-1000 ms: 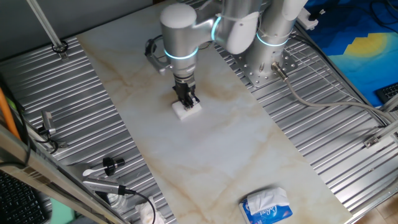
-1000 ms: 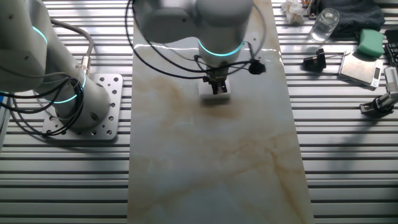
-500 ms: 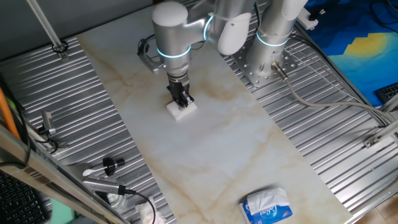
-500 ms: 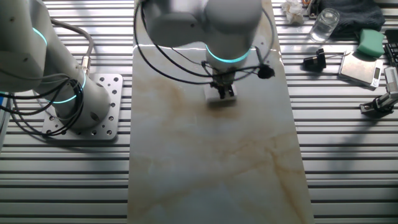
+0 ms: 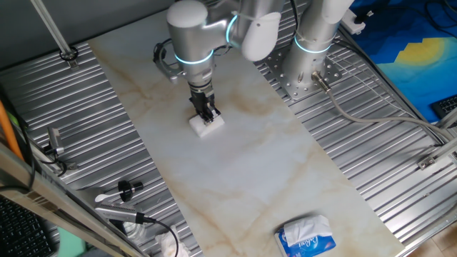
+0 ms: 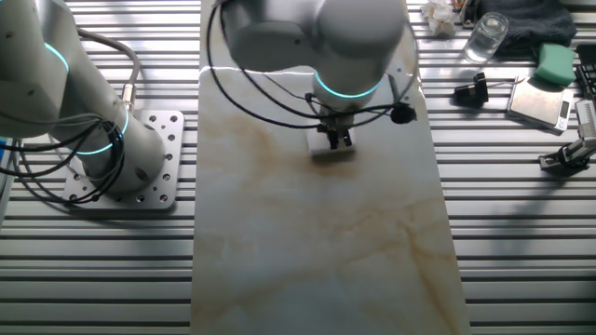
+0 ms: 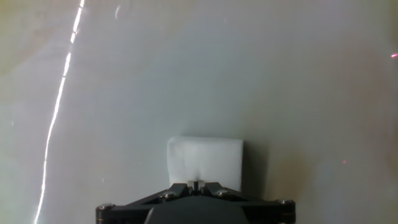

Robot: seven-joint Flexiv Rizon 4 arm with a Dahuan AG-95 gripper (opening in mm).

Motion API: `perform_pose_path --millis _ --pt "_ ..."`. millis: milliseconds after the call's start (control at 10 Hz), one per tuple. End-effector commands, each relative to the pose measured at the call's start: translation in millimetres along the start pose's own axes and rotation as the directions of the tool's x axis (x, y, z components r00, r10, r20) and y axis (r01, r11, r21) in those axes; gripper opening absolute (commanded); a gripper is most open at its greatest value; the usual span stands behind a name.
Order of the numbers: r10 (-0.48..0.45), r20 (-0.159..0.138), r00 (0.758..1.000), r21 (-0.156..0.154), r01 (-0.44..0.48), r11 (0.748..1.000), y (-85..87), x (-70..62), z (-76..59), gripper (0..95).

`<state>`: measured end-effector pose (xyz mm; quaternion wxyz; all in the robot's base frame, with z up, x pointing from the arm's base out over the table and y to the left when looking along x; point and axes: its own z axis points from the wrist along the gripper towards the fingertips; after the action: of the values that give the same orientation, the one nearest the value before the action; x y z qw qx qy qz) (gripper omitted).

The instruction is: Clean the tabletop with a sponge

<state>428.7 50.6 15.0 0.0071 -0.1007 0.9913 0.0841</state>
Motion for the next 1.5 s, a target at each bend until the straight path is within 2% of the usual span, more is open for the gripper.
perform_pose_path --millis 100,400,900,1200,1500 --pt "0.009 -0.003 1.0 -0.015 -0.009 1.0 1.6 3.5 0.9 0.0" --pt "0.028 -0.001 1.0 -0.026 -0.028 0.999 6.9 12.0 1.9 0.0" --pt "0.061 0.006 0.998 -0.038 -0.06 0.997 22.8 33.9 6.6 0.0" --pt "0.074 0.003 0.997 -0.042 -0.074 0.996 30.6 39.7 4.0 0.0" --pt "0.074 0.0 0.997 -0.043 -0.074 0.996 30.6 39.7 4.3 0.0"
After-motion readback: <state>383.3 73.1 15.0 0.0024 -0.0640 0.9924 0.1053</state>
